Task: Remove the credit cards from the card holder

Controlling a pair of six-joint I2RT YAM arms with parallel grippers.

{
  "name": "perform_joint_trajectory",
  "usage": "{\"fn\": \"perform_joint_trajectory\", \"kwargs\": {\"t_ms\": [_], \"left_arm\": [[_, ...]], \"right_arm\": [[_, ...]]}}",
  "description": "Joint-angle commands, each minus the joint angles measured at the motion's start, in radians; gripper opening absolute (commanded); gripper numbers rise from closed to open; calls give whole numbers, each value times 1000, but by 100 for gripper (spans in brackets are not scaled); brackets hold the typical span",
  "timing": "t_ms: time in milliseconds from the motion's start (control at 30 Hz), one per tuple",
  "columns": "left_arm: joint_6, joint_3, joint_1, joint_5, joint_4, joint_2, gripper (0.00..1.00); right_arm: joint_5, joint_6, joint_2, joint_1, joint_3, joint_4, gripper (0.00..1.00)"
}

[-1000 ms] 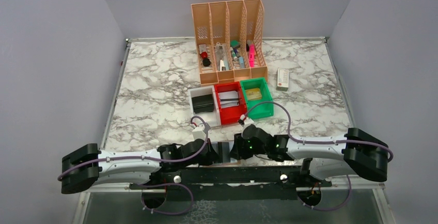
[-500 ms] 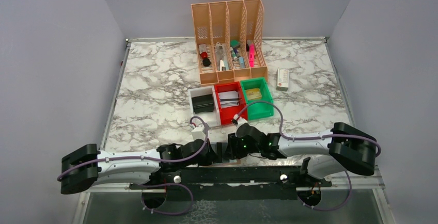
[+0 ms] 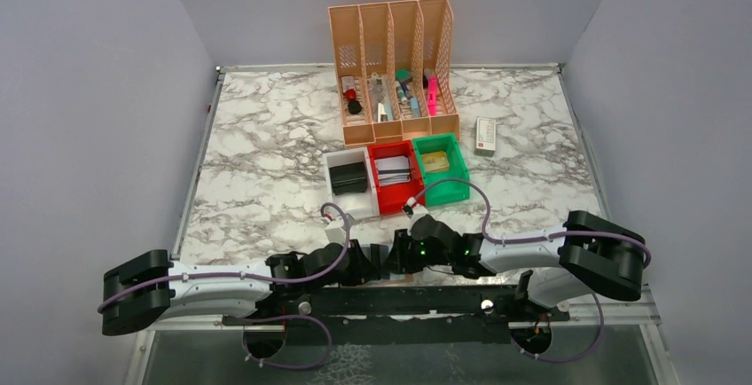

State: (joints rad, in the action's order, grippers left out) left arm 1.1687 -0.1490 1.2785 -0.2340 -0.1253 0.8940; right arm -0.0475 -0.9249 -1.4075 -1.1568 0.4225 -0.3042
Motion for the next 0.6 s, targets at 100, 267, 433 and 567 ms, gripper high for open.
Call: {"fn": "perform_joint_trajectory", "kwargs": {"t_ms": [100, 267, 433, 567], "left_arm": [[32, -16, 3, -77, 70, -42, 5], [-3, -113, 3, -150, 301, -103, 0], [-29, -192, 3, -221, 474, -175, 0], [-54, -237, 3, -255, 533, -218, 0]], "right_arm": [[31, -17, -14, -4, -27, 79, 34], [89, -3, 12, -4, -14, 162, 34], [159, 19, 62, -5, 6, 248, 34], [209, 61, 131, -5, 42, 318, 34]]}}
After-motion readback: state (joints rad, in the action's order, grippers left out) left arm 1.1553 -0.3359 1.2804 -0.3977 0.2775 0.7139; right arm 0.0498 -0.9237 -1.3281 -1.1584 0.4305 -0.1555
